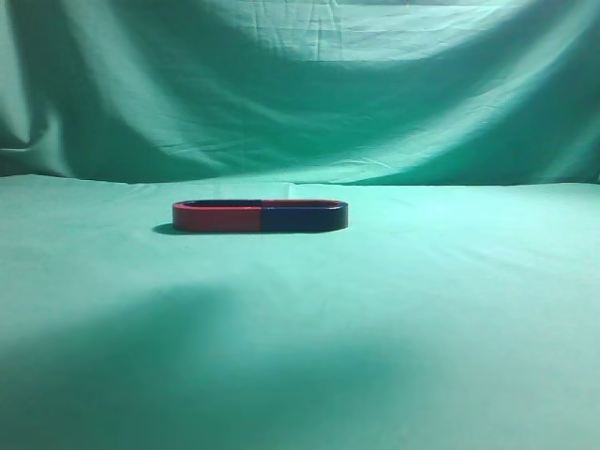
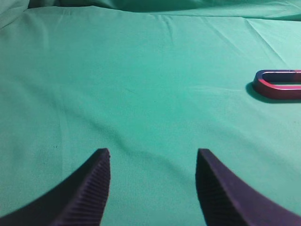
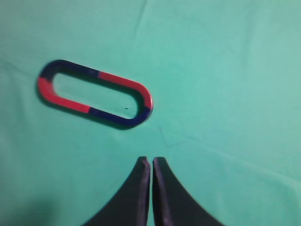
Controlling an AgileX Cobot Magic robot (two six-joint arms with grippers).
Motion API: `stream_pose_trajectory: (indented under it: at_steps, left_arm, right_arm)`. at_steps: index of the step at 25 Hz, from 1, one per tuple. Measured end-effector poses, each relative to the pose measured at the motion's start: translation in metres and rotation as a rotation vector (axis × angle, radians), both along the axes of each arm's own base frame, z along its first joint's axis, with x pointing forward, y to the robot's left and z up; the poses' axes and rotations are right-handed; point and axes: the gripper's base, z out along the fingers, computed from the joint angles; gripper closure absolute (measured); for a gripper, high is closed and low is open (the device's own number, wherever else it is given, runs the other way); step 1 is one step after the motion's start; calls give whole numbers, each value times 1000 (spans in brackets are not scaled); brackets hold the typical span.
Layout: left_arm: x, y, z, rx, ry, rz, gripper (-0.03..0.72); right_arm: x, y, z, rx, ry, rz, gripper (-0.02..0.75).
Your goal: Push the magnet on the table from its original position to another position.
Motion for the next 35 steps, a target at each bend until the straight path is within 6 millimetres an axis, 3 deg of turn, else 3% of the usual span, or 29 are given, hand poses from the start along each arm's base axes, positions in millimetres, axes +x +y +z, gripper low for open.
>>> stream_pose_trajectory:
  at_steps: [5, 9, 15, 26, 30, 35]
  left_arm:
    - [0, 0, 0, 0, 0, 0, 316]
    - [0, 0, 0, 0, 0, 0, 316]
    - [0, 0, 0, 0, 0, 0, 316]
    - [0, 0, 0, 0, 0, 0, 316]
    - [0, 0, 0, 0, 0, 0, 316]
    - [0, 0, 0, 0, 0, 0, 316]
  right_arm:
    - [-54, -25, 54, 52, -98, -9, 738]
    - [-101, -47, 72, 86, -166, -14, 738]
    - [-169, -80, 78, 139, -306, -2, 738]
    - [-271, -129, 44, 219, -487, -6, 738]
    - [-287, -137, 26, 266, -586, -20, 738]
    - [-294, -147, -10, 228, -723, -34, 738]
